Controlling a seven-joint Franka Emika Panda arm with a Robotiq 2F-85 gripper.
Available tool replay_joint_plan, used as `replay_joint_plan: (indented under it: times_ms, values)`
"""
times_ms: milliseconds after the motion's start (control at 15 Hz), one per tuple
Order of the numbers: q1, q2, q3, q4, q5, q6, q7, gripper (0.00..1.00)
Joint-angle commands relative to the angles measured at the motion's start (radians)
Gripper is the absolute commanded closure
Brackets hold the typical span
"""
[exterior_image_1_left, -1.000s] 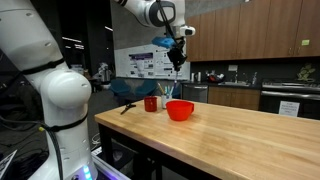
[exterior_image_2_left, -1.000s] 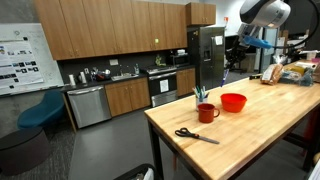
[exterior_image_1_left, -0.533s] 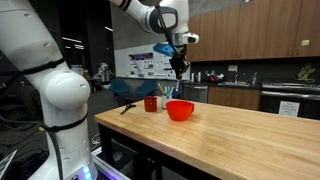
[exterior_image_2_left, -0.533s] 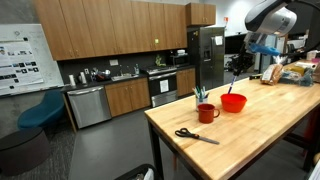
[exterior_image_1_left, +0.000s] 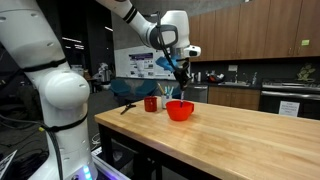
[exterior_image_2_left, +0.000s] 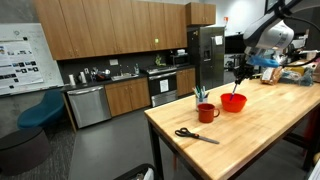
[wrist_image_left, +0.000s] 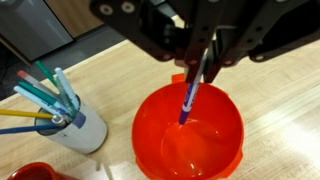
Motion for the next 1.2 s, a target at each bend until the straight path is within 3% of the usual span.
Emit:
replay_joint_plan:
  times_ms: [0, 333, 733, 800, 867, 1000, 1133]
  values:
    - [0.010, 0.062, -0.024, -0.018, 0.027, 0.087, -0.021, 0.97]
    - [0.043, 0.132, -0.058, -0.014, 0.122, 0.142, -0.094, 0.97]
    - [0.087, 0.149, -0.092, 0.002, 0.283, 0.126, -0.228, 0.97]
    - [0.087, 0.151, -0.093, 0.004, 0.294, 0.125, -0.239, 0.85]
    - [0.086, 0.151, -0.094, 0.005, 0.302, 0.124, -0.246, 0.62]
    - [0.080, 0.154, -0.089, 0.006, 0.298, 0.121, -0.245, 0.60]
    - [0.072, 0.152, -0.079, 0.003, 0.279, 0.129, -0.234, 0.49]
